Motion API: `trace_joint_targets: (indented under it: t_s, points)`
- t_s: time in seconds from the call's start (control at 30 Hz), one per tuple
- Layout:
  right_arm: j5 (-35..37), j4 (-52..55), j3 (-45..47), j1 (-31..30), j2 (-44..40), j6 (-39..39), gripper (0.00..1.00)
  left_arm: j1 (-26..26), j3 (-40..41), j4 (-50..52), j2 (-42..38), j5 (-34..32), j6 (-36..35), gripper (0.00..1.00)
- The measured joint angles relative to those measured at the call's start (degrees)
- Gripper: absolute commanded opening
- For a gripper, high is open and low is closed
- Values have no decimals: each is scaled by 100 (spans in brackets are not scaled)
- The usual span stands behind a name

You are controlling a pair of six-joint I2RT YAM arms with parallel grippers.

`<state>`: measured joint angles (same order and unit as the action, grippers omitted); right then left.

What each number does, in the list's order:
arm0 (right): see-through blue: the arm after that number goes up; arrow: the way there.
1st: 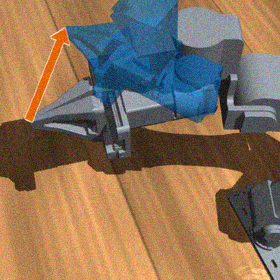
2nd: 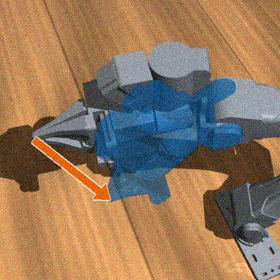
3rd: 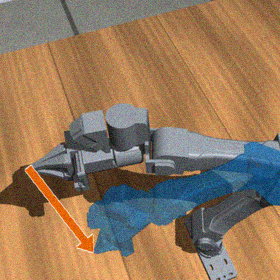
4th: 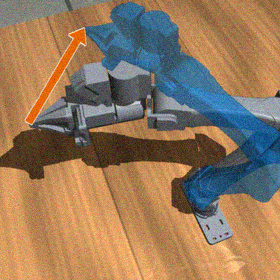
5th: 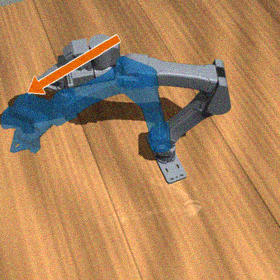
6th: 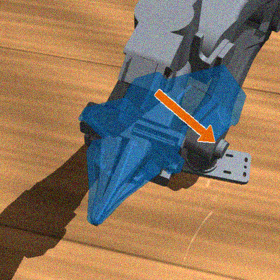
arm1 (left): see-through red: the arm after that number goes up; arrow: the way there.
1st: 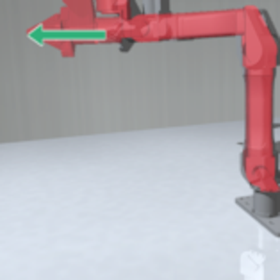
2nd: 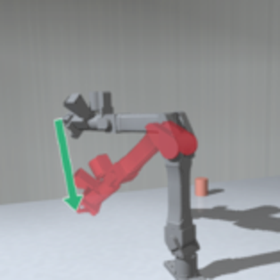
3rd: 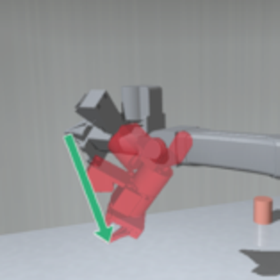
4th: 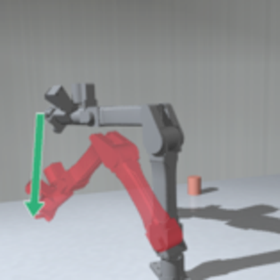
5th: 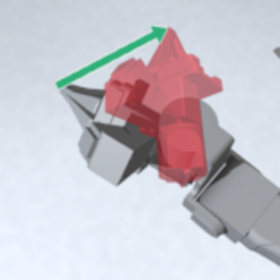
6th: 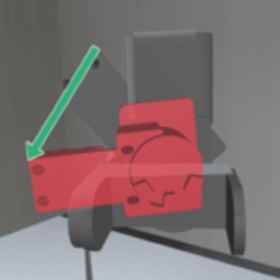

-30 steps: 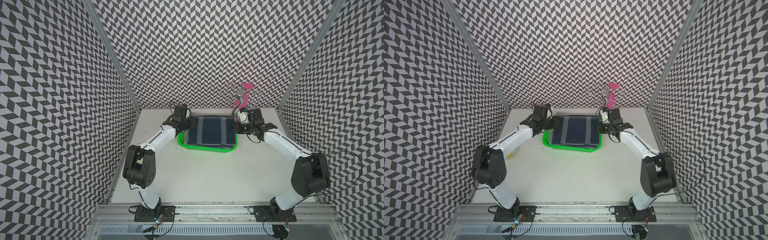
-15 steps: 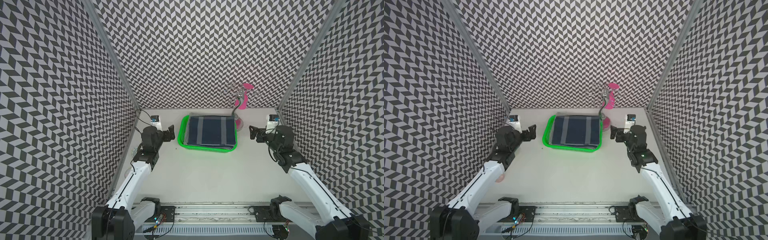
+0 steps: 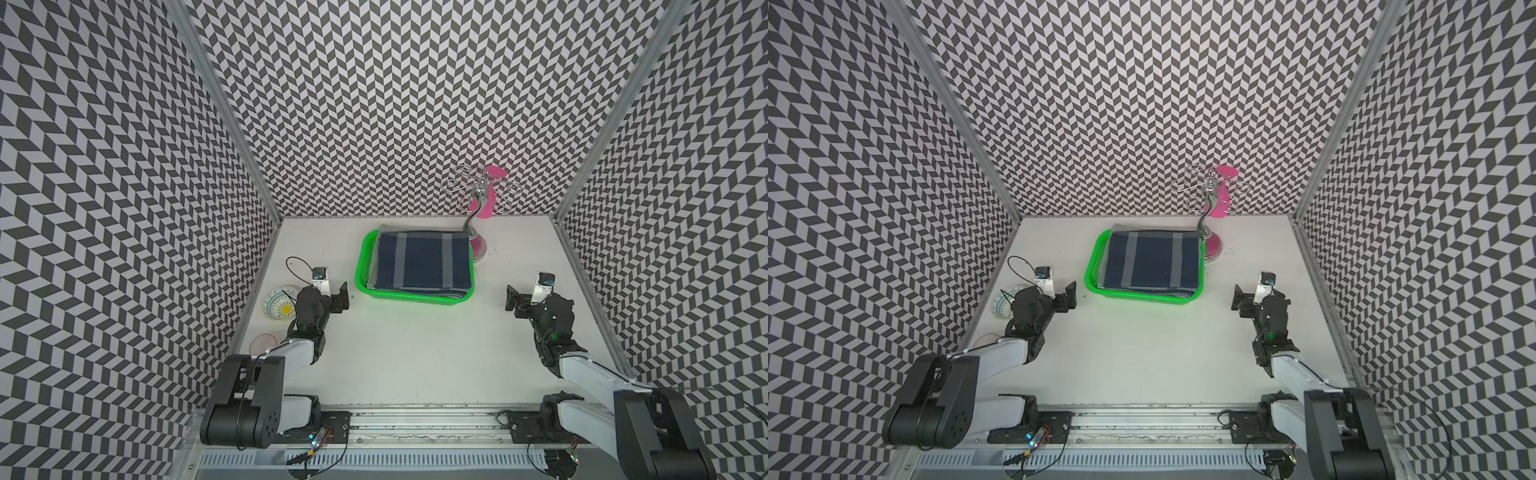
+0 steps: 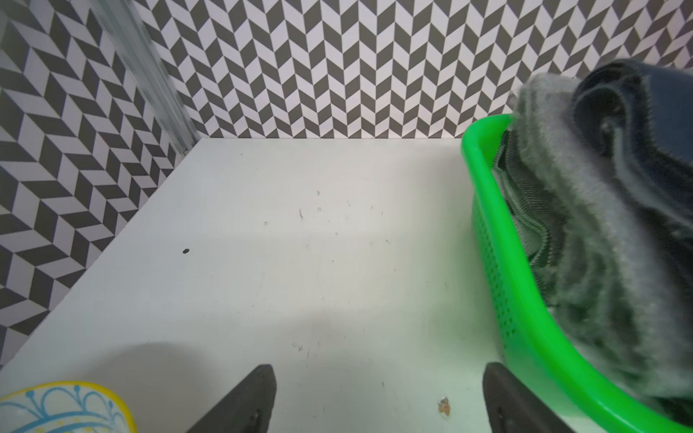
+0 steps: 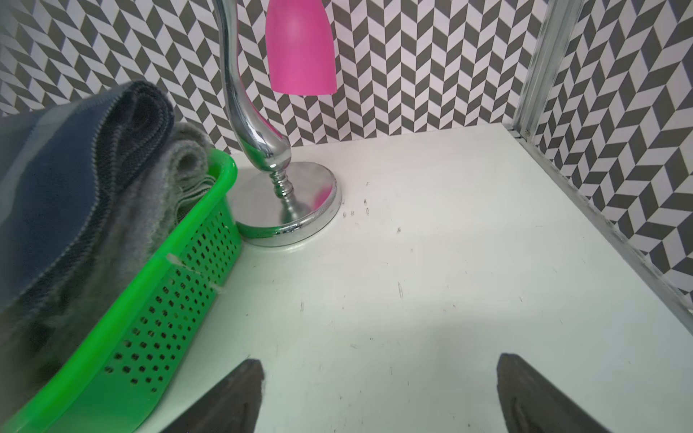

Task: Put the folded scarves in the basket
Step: Reset both arms

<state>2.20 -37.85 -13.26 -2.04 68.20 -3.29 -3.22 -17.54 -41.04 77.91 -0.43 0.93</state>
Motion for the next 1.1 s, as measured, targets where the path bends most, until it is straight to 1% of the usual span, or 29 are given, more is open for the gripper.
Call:
trace_joint_targets:
  t_s: [0.1,0.23,0.33,0.37,0.43,0.6,1.1]
  points:
    - [-46,-804,-28,9,656,37,100,35,-90,-470,407,28,-116,88]
    - [-52,-1480,-155,11,1123,164,100,68,-105,-1447,820,15,-214,89]
    - [-52,-2149,-190,11,1541,227,100,142,114,-2124,1025,15,-221,92]
    - [-52,-2269,-201,11,1683,249,99,153,175,-2210,1043,17,-221,93]
    - [-50,-2448,-208,11,1915,282,100,177,227,-2354,1067,15,-225,99]
    - [-52,-2651,-208,11,1993,332,100,177,229,-2621,1075,13,-236,100]
    - [-57,-2822,-208,11,1993,374,100,188,229,-2662,1075,13,-234,100]
